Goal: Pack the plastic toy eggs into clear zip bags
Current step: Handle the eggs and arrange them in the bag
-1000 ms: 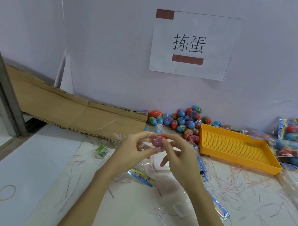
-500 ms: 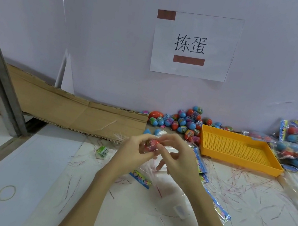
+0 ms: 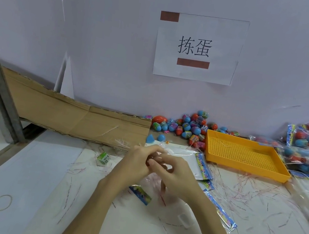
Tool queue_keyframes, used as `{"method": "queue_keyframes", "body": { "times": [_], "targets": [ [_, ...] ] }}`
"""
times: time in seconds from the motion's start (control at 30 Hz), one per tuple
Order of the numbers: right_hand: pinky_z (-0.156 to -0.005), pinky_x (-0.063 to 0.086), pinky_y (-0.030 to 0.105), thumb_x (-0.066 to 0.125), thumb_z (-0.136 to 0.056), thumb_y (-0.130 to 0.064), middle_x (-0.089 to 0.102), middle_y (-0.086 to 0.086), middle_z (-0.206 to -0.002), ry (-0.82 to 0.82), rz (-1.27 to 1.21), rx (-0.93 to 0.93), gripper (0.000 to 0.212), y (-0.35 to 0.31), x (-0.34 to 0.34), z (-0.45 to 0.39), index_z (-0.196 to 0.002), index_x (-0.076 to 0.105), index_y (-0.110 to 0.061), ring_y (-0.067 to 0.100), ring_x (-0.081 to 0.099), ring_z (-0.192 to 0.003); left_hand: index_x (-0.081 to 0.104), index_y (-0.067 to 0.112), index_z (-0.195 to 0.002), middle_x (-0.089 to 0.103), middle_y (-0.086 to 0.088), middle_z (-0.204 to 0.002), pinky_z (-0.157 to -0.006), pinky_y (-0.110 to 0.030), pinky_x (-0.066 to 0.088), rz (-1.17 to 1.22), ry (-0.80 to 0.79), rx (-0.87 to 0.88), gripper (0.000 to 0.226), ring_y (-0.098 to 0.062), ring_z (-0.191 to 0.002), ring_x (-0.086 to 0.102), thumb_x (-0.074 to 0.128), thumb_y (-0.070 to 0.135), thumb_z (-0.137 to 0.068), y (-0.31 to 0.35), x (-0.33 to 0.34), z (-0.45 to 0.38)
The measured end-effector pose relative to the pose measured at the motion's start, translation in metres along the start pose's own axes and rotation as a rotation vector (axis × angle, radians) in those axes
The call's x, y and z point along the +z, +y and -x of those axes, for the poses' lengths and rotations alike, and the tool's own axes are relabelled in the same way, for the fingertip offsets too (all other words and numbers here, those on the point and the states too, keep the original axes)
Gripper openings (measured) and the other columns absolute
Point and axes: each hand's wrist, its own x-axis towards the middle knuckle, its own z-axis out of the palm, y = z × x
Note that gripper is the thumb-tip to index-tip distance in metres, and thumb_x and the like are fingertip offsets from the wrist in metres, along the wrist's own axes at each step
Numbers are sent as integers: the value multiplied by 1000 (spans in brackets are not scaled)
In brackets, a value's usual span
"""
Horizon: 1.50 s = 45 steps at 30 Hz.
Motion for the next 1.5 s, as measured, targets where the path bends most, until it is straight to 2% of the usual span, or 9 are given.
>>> {"method": "queue_keyframes", "body": {
  "times": [0.23,0.43,0.6,0.7,0.83,0.97,1.1,1.27,1.5],
  "targets": [
    [-54,44,11,60,-102,-25,74,-7,-92,-19,-95,9,19,-6,-8,2,-101,79,-21,2,63,-57,69,21,-126,70,8,-94,-74,-29,59,-129,111,102,35,-5,-81,63,77,20,-91,1,0,0],
    [-34,43,23,58,-103,-17,75,-7,-92,256,-136,-66,17,-11,-7,4,-95,72,-24,9,64,-49,56,43,-134,66,19,-90,-66,-14,49,-43,26,-25,58,-2,-77,63,77,59,-83,3,-2,0],
    [-40,43,13,56,-104,-19,75,-11,-94,260,-25,-70,21,-9,-7,4,-93,64,-35,0,66,-62,66,36,-118,57,14,-72,-61,-12,40,-8,34,-88,35,-1,-66,55,77,50,-88,-4,-2,-1],
    [-38,42,17,50,-107,-20,76,-5,-103,131,-63,-18,16,-9,-11,5,-99,62,-26,6,60,-43,67,34,-115,57,14,-71,-63,-20,45,-92,17,-79,32,-5,-66,55,76,51,-88,-7,-3,-2],
    [-48,43,9,53,-105,-13,73,0,-110,28,-44,-14,18,-10,-12,6,-107,71,-16,-11,62,-63,68,34,-116,62,16,-78,-71,-34,56,-191,-11,-34,25,-7,-76,60,74,41,-93,-6,-4,-1],
    [-52,45,11,57,-103,-19,74,-4,-109,-12,-63,30,20,-10,-11,4,-108,77,-16,-8,64,-64,66,38,-123,63,19,-82,-60,-13,39,-200,8,-25,33,-1,-74,60,73,30,-92,-6,-2,-1],
    [-52,51,23,58,-102,-19,74,-12,-96,48,-39,21,20,-9,-8,4,-101,77,-23,15,66,-51,66,35,-124,65,16,-82,-63,-13,42,-127,30,-58,32,-6,-78,63,74,32,-93,-5,-2,-2],
    [-46,49,17,66,-98,-19,73,-20,-86,194,-41,-42,16,-9,-10,3,-98,76,-32,10,65,-49,63,30,-130,64,7,-83,-76,-30,58,-13,33,-185,59,-15,-83,65,76,60,-81,-4,-3,-5],
    [-42,48,18,66,-97,-19,75,-15,-82,324,-60,-92,12,-17,-22,-4,-101,75,-26,12,65,-47,59,32,-134,56,17,-87,-70,-17,48,-67,31,-204,86,-4,-80,57,64,81,-63,-3,-6,-3]
  ]
}}
